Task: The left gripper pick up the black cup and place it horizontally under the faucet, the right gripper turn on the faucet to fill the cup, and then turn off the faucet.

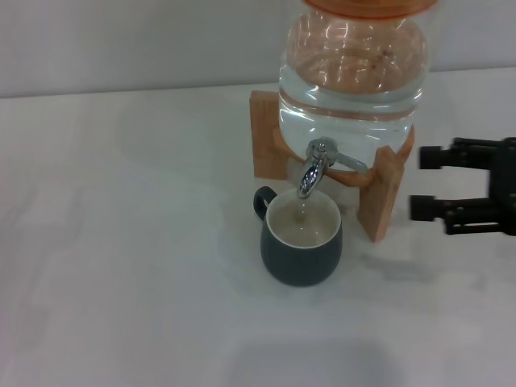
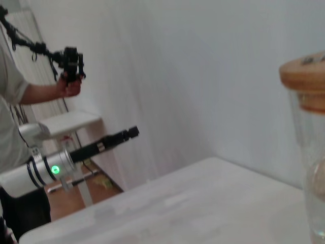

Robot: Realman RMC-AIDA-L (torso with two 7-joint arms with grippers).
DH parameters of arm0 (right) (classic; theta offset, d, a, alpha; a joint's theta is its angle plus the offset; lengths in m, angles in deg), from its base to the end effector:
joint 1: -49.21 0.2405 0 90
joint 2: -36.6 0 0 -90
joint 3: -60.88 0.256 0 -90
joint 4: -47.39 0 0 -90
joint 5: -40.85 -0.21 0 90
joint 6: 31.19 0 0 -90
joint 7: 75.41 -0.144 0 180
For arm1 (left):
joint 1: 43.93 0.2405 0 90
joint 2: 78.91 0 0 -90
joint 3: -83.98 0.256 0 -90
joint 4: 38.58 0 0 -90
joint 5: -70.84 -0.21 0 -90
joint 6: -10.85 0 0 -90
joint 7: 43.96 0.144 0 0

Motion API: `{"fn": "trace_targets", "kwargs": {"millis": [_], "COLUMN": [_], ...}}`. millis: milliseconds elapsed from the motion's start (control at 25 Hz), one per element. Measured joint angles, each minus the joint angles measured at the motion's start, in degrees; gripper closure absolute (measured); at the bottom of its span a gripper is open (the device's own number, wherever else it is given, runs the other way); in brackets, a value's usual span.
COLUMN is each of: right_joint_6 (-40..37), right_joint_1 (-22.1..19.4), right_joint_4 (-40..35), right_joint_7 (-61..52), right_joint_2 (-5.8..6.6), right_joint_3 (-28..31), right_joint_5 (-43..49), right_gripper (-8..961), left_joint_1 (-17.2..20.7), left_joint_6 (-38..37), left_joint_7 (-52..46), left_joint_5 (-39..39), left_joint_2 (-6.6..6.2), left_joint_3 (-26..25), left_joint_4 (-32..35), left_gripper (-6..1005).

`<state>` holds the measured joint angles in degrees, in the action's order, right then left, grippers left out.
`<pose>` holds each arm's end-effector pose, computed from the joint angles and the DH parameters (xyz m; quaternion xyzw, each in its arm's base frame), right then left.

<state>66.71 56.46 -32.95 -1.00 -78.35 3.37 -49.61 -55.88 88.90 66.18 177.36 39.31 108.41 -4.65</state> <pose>0.2201 0.2648 0.1019 -0.9321 0.1900 0.2753 0.1390 -0.3777 0.2763 0.1208 -0.6561 -0.3246 -0.4325 0.5264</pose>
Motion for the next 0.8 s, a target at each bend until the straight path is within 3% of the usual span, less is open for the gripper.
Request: {"fn": "trace_targets", "kwargs": {"millis": [280,800], "right_joint_6": [-7.52,-11.33], "right_joint_1": [1.72,3.68], "right_joint_4": [-0.28,0.7], "right_joint_7": [-0.07,-0.86], "right_joint_2": [-0.01,-0.01], "right_joint_3": [-5.7,-7.2], "right_joint_5": [3.23,6.95], "right_gripper": [112,111], "left_joint_1": [-0.01,-0.02], "left_joint_6": [0.0,0.0], "left_joint_7": [-0.01,-0.02], "left_joint_5": [0.0,0.0], "left_joint_2": [-0.01,0.08], "left_joint_3": [0.01,0.01], "left_joint_4": [0.0,0.0], "left_gripper": [392,392]}}
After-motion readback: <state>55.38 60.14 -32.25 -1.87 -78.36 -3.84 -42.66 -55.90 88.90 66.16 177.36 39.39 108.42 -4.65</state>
